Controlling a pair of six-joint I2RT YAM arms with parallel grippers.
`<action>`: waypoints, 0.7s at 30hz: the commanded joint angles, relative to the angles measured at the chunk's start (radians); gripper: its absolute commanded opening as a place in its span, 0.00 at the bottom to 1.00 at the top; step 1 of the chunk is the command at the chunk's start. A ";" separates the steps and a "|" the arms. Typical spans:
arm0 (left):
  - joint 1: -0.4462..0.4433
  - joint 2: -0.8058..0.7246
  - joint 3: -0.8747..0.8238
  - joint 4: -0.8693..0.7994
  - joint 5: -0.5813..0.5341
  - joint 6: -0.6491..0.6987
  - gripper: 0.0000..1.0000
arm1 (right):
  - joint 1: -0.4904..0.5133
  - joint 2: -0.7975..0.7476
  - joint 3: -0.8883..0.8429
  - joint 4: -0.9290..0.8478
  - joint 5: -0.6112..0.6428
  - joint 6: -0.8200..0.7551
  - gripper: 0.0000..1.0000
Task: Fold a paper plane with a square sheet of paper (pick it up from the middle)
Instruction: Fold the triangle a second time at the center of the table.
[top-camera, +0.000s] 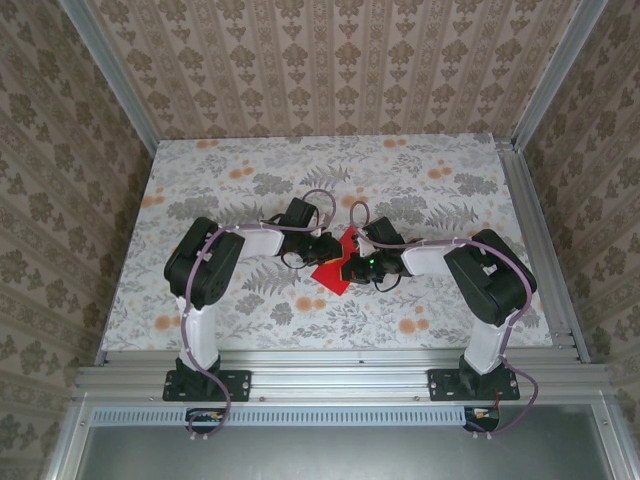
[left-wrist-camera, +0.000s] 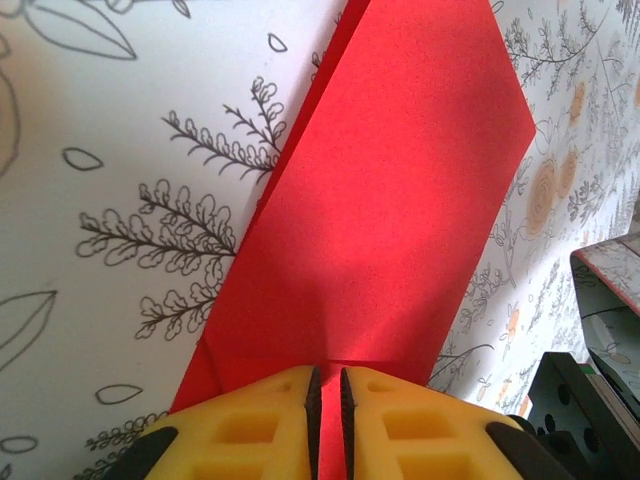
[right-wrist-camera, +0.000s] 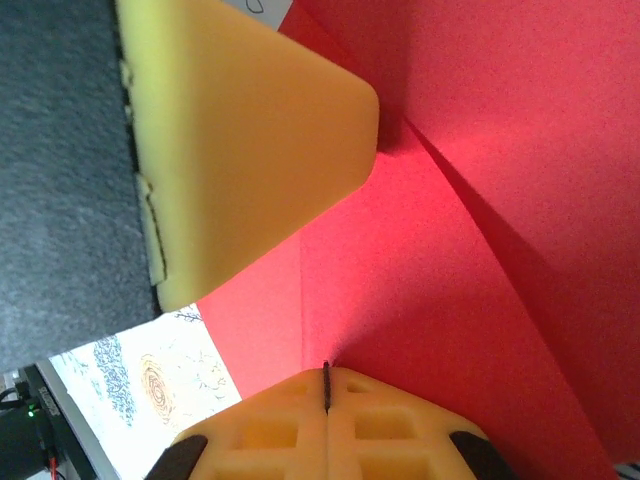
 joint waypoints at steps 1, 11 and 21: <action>0.059 0.071 0.006 -0.077 -0.124 0.049 0.18 | 0.009 0.029 -0.029 -0.157 0.068 -0.052 0.02; 0.088 0.114 0.104 -0.135 -0.138 0.084 0.18 | 0.010 0.023 -0.043 -0.190 0.068 -0.080 0.02; 0.105 0.143 0.184 -0.176 -0.160 0.107 0.18 | 0.012 0.004 -0.064 -0.184 0.060 -0.077 0.02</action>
